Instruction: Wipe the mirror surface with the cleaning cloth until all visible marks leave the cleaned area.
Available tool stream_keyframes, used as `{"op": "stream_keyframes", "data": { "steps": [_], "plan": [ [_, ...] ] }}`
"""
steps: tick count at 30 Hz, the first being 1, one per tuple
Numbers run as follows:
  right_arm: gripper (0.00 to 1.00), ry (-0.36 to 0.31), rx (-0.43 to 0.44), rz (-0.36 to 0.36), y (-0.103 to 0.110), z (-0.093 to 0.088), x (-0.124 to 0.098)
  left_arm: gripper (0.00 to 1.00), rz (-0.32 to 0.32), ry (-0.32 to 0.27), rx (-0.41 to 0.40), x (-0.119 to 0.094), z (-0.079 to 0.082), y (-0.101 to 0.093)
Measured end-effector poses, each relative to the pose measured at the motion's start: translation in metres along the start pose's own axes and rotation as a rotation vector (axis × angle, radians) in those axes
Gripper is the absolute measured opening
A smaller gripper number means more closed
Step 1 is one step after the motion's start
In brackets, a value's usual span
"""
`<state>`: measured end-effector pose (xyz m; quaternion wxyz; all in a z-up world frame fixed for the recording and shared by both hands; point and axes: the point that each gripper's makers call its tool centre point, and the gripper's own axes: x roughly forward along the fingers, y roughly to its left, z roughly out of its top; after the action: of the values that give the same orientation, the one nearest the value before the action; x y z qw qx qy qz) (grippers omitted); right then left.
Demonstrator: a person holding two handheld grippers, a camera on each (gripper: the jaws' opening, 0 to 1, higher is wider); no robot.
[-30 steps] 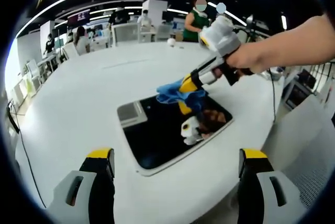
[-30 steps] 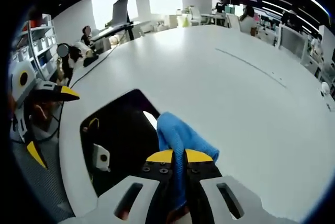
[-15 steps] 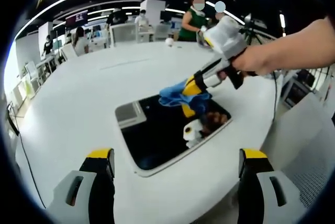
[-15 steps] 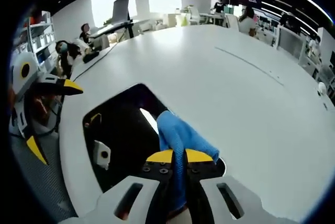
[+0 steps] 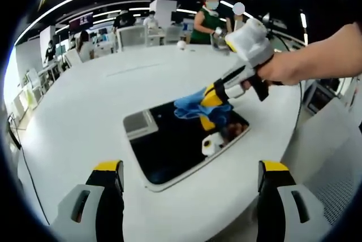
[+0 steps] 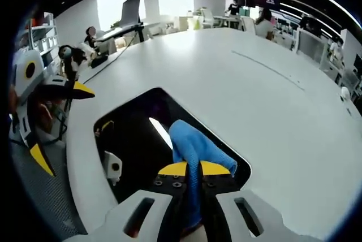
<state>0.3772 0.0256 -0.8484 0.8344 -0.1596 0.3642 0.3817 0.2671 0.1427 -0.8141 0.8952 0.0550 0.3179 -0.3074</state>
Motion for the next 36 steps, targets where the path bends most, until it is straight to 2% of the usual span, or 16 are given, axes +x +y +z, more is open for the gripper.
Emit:
{"op": "stream_keyframes", "data": {
  "steps": [36],
  "plan": [
    [0.02, -0.043, 0.043, -0.004, 0.041, -0.024, -0.023, 0.99, 0.011, 0.007, 0.009, -0.001, -0.001, 0.002]
  ]
}}
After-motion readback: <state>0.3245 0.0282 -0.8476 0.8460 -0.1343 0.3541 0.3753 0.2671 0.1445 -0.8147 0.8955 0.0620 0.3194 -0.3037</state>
